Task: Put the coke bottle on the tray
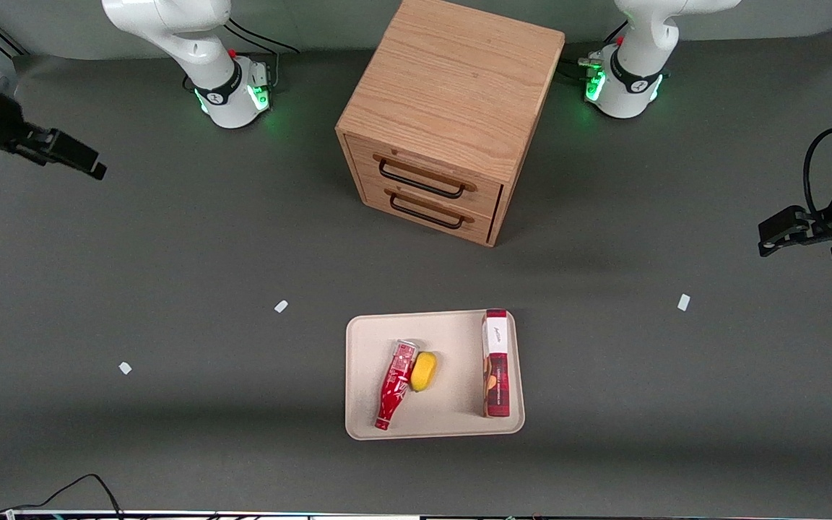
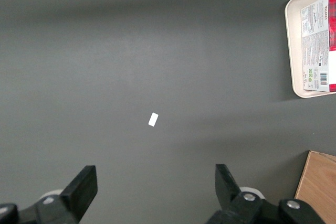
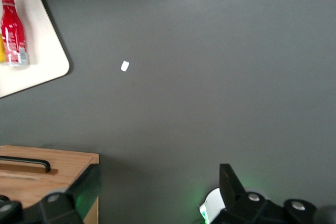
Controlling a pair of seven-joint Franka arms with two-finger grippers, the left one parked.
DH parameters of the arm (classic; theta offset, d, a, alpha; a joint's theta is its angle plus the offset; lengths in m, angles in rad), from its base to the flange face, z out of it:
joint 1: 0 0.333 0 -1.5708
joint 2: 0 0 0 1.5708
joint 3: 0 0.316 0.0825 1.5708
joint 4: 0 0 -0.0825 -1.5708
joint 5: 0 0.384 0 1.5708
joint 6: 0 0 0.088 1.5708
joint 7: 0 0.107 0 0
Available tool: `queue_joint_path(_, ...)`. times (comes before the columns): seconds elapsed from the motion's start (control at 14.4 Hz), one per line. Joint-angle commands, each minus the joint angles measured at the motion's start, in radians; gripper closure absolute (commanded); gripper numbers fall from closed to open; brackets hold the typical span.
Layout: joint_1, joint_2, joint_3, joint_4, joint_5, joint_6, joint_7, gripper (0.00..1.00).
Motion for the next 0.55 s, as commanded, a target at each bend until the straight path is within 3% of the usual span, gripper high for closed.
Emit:
queue_joint_path(0.0, 0.008, -0.126, 0.003, -0.179, 0.016, 0.072, 0.002, 0.0)
queue_joint_path(0.49, 0.014, 0.078, 0.0, 0.131, 0.009, -0.072, 0.005, 0.0)
